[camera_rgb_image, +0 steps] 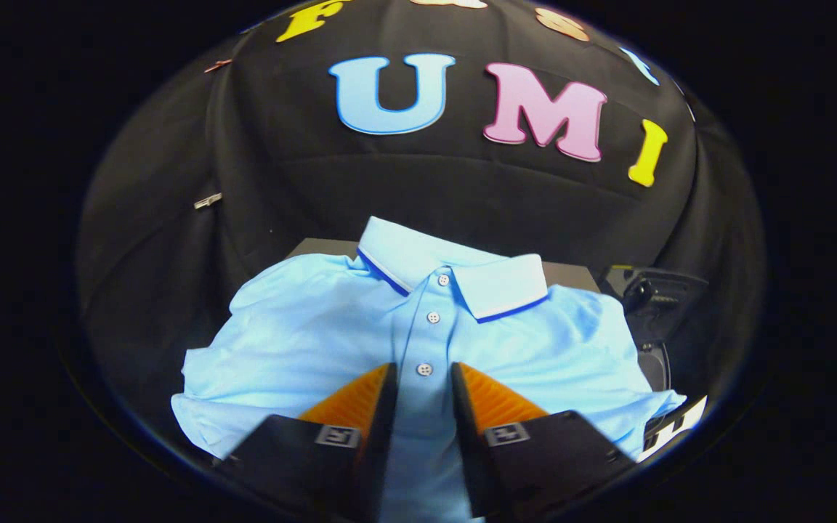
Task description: Put the clothes into the washing machine and then close the washing machine lid.
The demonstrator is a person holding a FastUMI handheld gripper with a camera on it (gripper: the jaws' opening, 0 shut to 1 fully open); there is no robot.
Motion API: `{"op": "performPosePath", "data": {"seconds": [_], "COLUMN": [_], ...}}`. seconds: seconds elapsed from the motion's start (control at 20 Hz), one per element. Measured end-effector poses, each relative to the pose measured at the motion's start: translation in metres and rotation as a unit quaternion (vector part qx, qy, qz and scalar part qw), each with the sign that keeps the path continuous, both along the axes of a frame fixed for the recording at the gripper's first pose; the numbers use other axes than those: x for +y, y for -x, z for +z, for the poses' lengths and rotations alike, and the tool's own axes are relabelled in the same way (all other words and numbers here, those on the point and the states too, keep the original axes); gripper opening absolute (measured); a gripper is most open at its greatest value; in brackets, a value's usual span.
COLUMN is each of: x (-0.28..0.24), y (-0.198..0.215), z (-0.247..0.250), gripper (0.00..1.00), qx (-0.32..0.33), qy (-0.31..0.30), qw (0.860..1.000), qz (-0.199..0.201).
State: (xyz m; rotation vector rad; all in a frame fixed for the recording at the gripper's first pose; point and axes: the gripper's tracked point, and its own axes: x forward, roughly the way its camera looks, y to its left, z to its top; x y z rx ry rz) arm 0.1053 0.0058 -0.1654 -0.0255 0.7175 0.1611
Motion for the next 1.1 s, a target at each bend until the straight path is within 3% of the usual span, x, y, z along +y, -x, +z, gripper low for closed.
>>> {"op": "performPosePath", "data": {"seconds": [0.05,0.2,0.25,0.5,0.8,1.1], "x": [-0.002,-0.005,-0.007,-0.004,-0.016,-0.048], "y": [-0.002,0.004,-0.002,0.0,-0.002,0.001], "z": [0.002,0.006,0.003,0.015,0.042,0.093], "gripper": [0.2,0.16,0.05,0.05,0.05,0.05], "qx": [-0.005,0.006,0.008,-0.009,-0.011,-0.084], "qy": [-0.005,-0.008,-0.003,0.016,-0.056,-0.074], "qw": [1.0,1.0,1.0,1.0,0.998,0.987], "qz": [0.0,-0.024,-0.024,0.007,0.017,0.116]}}
